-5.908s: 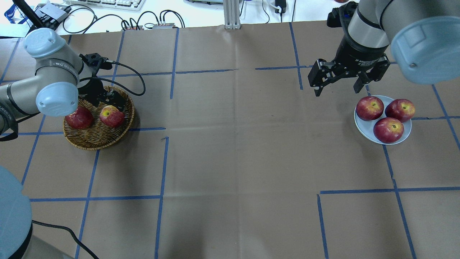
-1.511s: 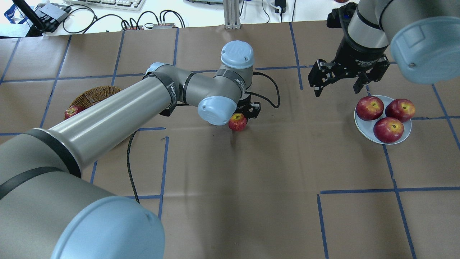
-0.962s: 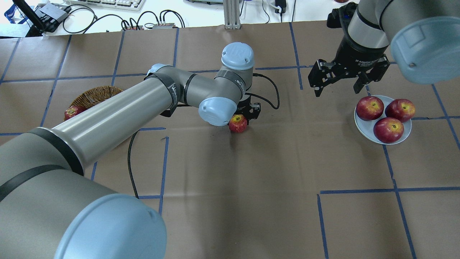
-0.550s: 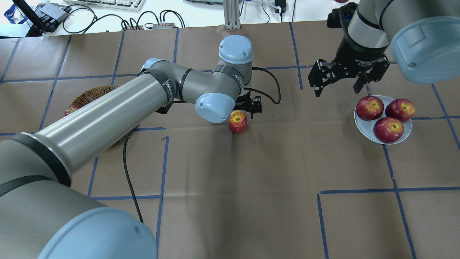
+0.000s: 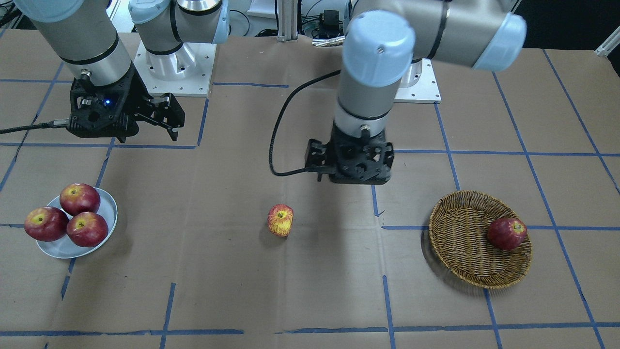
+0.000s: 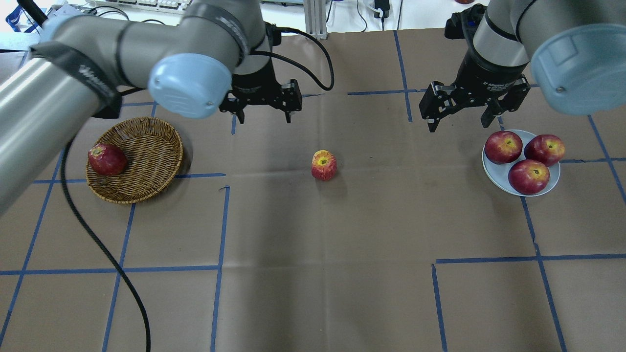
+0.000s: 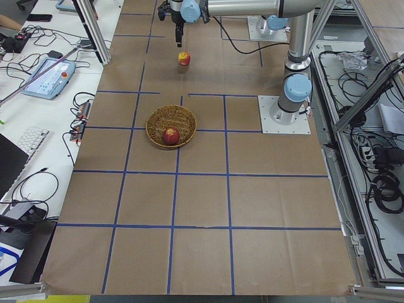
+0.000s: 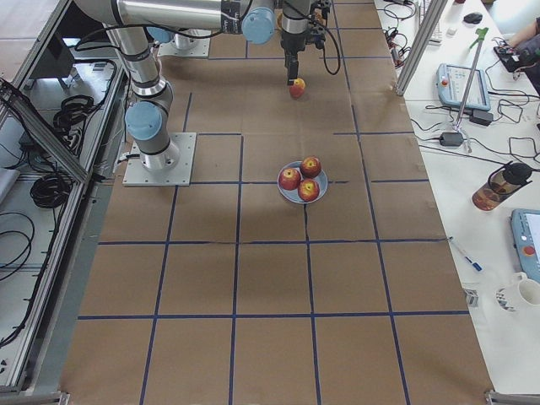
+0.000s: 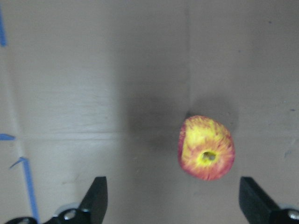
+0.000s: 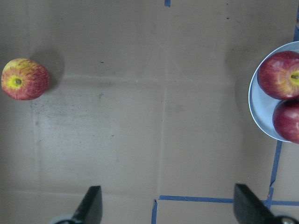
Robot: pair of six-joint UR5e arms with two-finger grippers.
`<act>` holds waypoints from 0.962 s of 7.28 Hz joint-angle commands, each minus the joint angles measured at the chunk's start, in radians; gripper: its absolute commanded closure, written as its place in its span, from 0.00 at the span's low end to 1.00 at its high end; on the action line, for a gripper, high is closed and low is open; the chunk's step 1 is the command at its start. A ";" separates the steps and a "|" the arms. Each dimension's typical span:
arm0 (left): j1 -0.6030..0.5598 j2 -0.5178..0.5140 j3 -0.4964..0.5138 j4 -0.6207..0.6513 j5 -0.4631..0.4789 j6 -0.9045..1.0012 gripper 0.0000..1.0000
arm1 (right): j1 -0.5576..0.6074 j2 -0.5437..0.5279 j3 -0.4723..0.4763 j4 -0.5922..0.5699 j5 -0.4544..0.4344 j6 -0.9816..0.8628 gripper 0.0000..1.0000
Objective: Transfer apple from basket to plate
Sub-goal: 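Raise the left gripper away while the right gripper moves toward the apple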
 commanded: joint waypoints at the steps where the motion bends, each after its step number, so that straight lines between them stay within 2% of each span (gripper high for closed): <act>1: 0.140 0.125 0.004 -0.205 0.001 0.087 0.00 | 0.004 0.010 -0.004 -0.002 0.000 0.028 0.00; 2: 0.171 0.146 0.008 -0.204 0.004 0.237 0.00 | 0.026 0.019 -0.006 -0.018 0.000 0.068 0.00; 3: 0.178 0.172 0.006 -0.186 0.002 0.278 0.00 | 0.078 0.039 -0.006 -0.079 -0.001 0.091 0.00; 5: 0.178 0.202 0.003 -0.134 0.001 0.271 0.00 | 0.209 0.143 -0.009 -0.246 -0.001 0.241 0.00; 6: 0.178 0.196 -0.030 -0.056 0.004 0.275 0.00 | 0.265 0.206 -0.011 -0.326 -0.009 0.298 0.00; 7: 0.178 0.202 -0.032 -0.046 0.007 0.277 0.00 | 0.302 0.255 -0.011 -0.377 -0.010 0.346 0.00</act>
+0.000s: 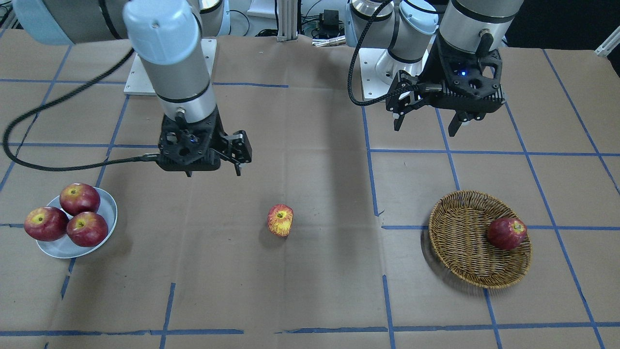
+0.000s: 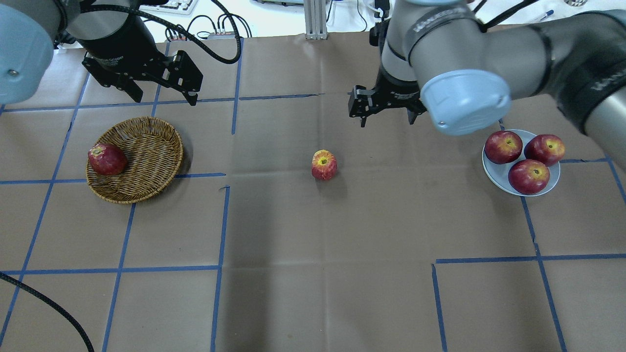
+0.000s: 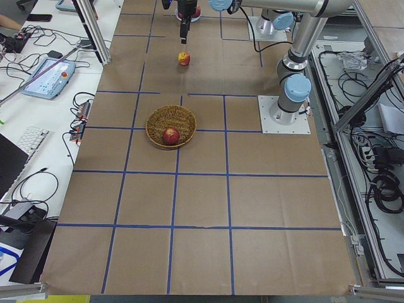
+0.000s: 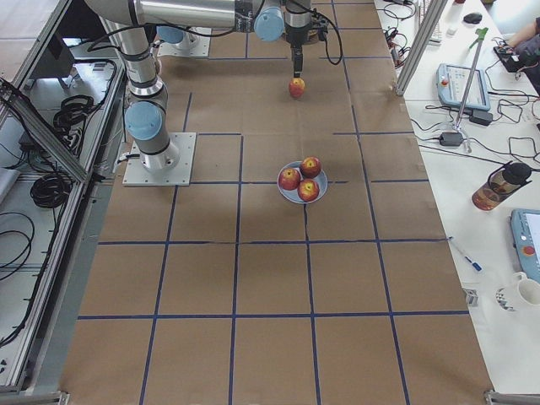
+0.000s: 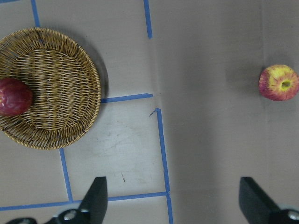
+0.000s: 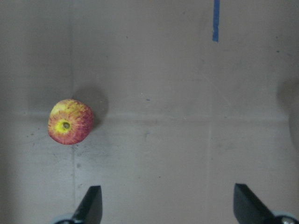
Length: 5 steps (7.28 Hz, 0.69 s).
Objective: Transfer apple from basket to plate
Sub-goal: 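Raise the left gripper away while the right gripper moves toward the apple, then lower the right gripper onto the yellow-red apple and close on it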
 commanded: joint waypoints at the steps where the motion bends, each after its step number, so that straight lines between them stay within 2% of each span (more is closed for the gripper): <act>1: 0.002 0.006 -0.015 0.024 0.002 0.008 0.00 | 0.089 0.117 -0.001 -0.141 -0.004 0.102 0.00; 3: 0.002 0.006 -0.012 0.023 0.000 0.008 0.00 | 0.117 0.225 0.008 -0.256 -0.004 0.095 0.00; 5: 0.002 0.003 -0.015 0.018 0.000 0.008 0.00 | 0.120 0.283 0.031 -0.351 -0.001 0.084 0.00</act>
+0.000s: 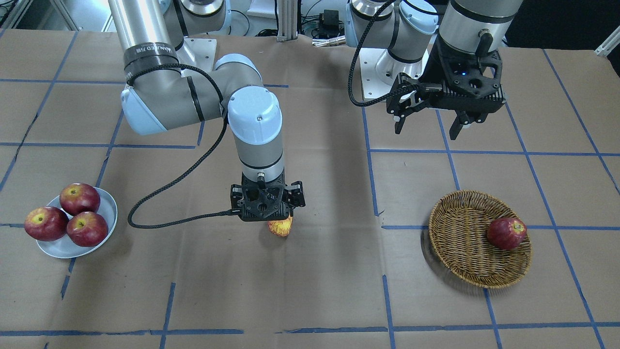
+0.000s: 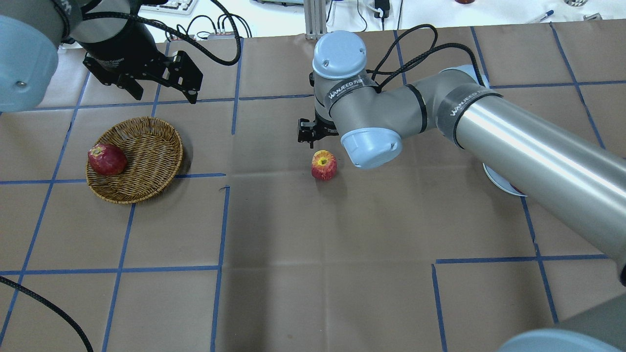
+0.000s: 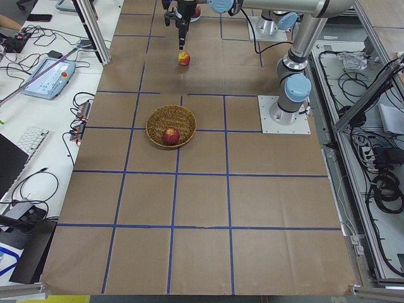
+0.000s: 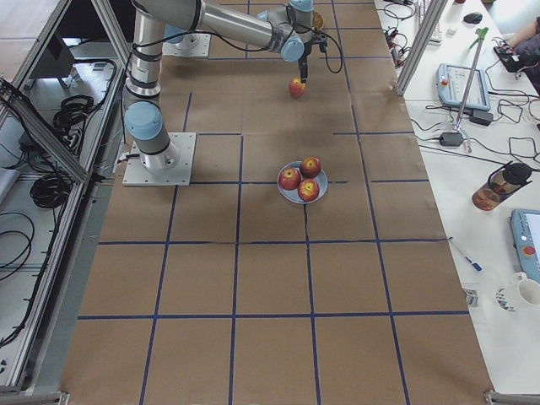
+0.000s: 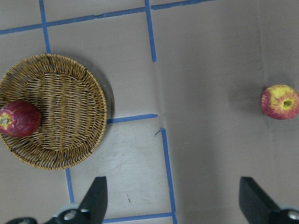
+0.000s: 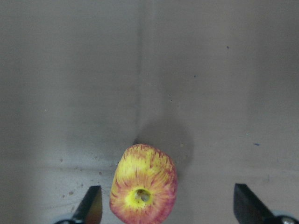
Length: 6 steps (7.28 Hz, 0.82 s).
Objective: Transfer apple from basket to plate
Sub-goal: 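Lower the right gripper onto the yellow-red apple and close on it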
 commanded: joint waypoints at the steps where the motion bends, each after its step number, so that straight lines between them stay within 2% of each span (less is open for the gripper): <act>1: 0.001 -0.002 -0.001 -0.002 0.000 0.000 0.00 | 0.005 0.054 0.028 -0.097 0.004 -0.007 0.00; 3: 0.001 -0.002 -0.001 -0.003 0.000 0.000 0.00 | 0.005 0.089 0.057 -0.143 0.010 -0.024 0.00; 6: 0.001 0.000 -0.003 -0.006 0.000 0.000 0.00 | 0.048 0.111 0.074 -0.154 0.007 -0.023 0.00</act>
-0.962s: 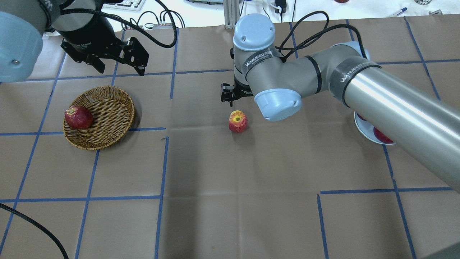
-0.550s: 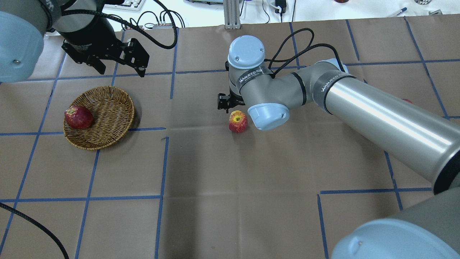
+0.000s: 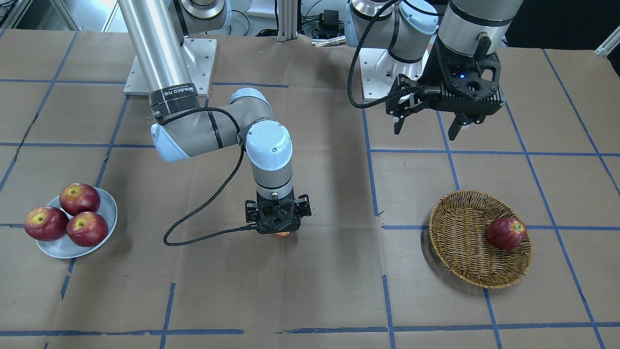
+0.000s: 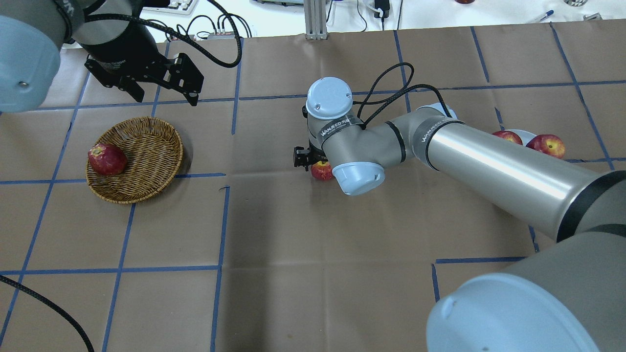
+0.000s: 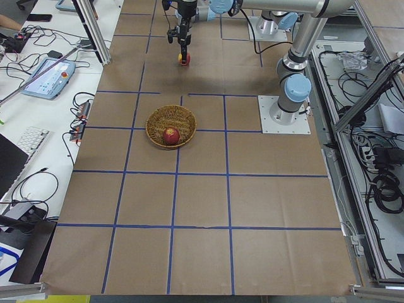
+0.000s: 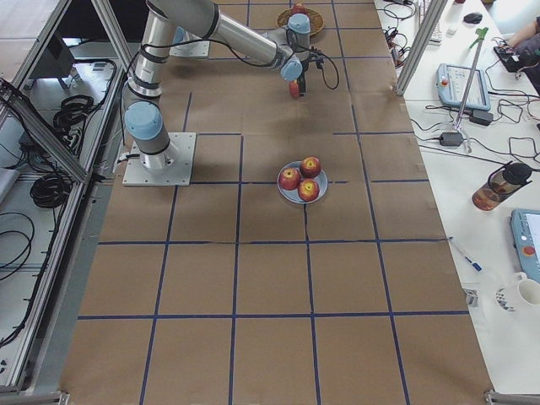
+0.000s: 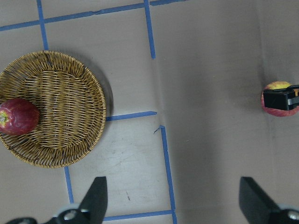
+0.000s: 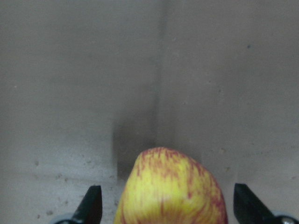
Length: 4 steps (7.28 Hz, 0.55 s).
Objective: Transfer apple from basket to plate
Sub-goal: 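Lower the right gripper onto the yellow-red apple and close on it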
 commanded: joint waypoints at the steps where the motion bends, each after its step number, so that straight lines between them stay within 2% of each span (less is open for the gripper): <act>1: 0.001 0.000 0.000 -0.001 0.000 0.000 0.00 | 0.013 0.009 0.002 -0.003 -0.008 -0.003 0.10; 4: 0.001 0.000 0.000 -0.013 0.000 0.000 0.00 | 0.010 -0.003 -0.006 -0.006 -0.043 -0.045 0.37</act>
